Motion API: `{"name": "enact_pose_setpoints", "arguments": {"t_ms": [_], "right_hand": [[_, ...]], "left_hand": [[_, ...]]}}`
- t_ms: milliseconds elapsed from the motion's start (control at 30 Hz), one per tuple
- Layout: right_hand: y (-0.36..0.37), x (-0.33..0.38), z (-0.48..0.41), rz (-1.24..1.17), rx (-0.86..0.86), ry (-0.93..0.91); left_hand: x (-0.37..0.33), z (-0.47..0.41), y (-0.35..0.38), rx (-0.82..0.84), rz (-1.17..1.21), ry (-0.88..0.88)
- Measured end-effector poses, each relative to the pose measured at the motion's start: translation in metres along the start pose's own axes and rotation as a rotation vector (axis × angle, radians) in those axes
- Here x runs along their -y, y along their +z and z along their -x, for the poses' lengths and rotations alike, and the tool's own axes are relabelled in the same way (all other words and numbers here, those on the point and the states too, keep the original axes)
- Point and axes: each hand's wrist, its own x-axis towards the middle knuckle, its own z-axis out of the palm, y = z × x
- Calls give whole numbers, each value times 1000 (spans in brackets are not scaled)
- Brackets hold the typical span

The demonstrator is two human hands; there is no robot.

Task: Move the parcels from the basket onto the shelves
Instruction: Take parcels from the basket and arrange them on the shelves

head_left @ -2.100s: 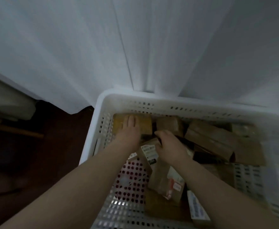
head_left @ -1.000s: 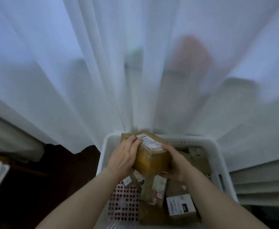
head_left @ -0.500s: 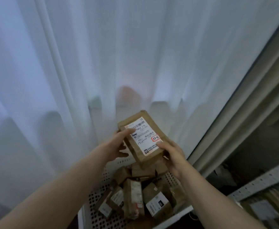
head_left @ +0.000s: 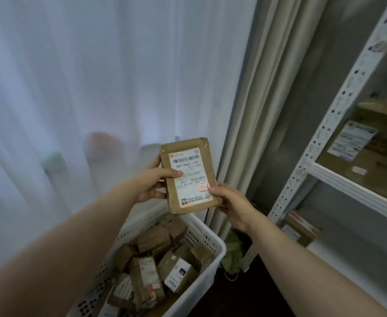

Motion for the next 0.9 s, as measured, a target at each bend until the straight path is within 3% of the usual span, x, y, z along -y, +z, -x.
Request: {"name": "enact_pose_setpoints", "arguments": {"t_ms": [200, 433, 733, 900], "right_hand": [[-54, -8, 33, -105, -34, -30], [-122, -31, 74, -142, -217, 36], [-241, -78, 191, -152, -683, 59], [-312, -104, 291, -115, -718, 83]], "left_hand": [[-1, -2, 59, 103, -58, -5], [11, -23, 139, 223, -166, -60], [85, -22, 311, 735, -485, -152], [126, 30, 419, 921, -587, -190]]}}
